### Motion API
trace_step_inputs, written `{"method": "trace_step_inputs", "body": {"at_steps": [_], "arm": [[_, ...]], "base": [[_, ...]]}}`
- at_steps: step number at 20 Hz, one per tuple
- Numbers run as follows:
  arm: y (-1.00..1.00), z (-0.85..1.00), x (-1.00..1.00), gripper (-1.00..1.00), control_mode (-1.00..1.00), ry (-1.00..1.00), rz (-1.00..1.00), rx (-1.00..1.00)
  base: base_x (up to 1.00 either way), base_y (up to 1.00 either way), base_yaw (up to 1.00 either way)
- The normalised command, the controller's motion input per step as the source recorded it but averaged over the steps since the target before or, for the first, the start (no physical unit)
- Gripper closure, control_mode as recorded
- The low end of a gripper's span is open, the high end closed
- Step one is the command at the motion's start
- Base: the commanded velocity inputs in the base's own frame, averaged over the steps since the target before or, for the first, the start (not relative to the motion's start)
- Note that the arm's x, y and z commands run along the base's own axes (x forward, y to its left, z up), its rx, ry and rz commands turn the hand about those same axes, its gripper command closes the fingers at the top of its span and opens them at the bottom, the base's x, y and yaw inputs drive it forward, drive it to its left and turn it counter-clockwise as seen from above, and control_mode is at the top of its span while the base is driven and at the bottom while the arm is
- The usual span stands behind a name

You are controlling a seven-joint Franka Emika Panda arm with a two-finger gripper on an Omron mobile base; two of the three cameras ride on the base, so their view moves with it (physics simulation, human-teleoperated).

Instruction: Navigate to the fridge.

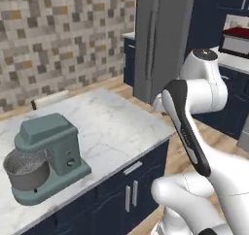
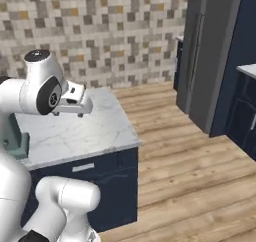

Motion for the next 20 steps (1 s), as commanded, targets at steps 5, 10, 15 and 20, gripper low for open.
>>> {"method": "trace_step_inputs", "body": {"at_steps": [5,10,15,20], "arm": [[0.0,0.0,0.0,-1.0,1.0,0.0,0.0,0.0],[0.0,0.0,0.0,-1.0,1.0,0.0,0.0,0.0],[0.0,0.0,0.0,-1.0,1.0,0.0,0.0,0.0],[0.0,0.0,0.0,-1.0,1.0,0.0,0.0,0.0]], "base": [[0.18,-0.94,-0.66],[0.67,-1.0,-0.32],[0.99,-0.93,0.03],[1.0,-0.84,0.25]]}}
